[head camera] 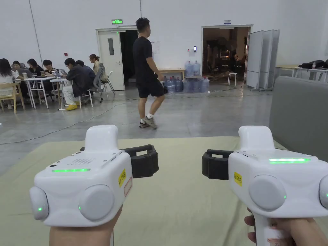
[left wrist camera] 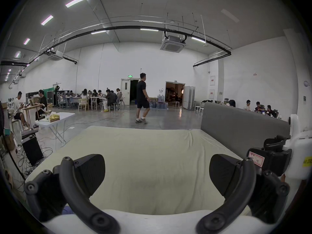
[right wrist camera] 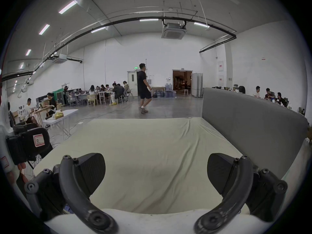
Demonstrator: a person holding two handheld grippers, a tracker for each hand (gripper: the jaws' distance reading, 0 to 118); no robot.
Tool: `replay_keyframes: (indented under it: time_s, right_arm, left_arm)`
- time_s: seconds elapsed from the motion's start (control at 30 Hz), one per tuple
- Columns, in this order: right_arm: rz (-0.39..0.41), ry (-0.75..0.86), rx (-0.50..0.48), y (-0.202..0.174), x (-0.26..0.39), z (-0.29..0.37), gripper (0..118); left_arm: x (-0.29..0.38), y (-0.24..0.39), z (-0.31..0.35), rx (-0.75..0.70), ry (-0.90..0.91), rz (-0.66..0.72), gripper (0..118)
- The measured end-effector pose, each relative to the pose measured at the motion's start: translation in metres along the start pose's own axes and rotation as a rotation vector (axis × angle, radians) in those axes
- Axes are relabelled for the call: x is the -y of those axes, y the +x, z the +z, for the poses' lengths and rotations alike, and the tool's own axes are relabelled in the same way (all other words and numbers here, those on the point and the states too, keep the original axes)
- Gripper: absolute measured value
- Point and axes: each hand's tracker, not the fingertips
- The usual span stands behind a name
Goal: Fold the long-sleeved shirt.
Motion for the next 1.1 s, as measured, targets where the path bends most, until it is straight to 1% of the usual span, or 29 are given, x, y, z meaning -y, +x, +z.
replay_keyframes:
  time_s: [0.27,0.67,1.1]
  right_arm:
    - [-0.001,-0.009,-0.001,0.0002,0.0019,-0.0043,118]
    - [0.025,-0.009,0.005,-0.0037,0.0017,-0.0068,118]
    - [0.019,-0.014,-0.003,-0.0043,0.001,-0.0084,118]
  left_arm:
    - [0.0019,0.0024,-0.003,0.012,-0.02,0.001,118]
    - [0.0036,-0.0018,-0.0049,0.013,-0.025,0.0,118]
    - [0.0031,-0.0029,-0.0073,0.014,-0.028,0.002,118]
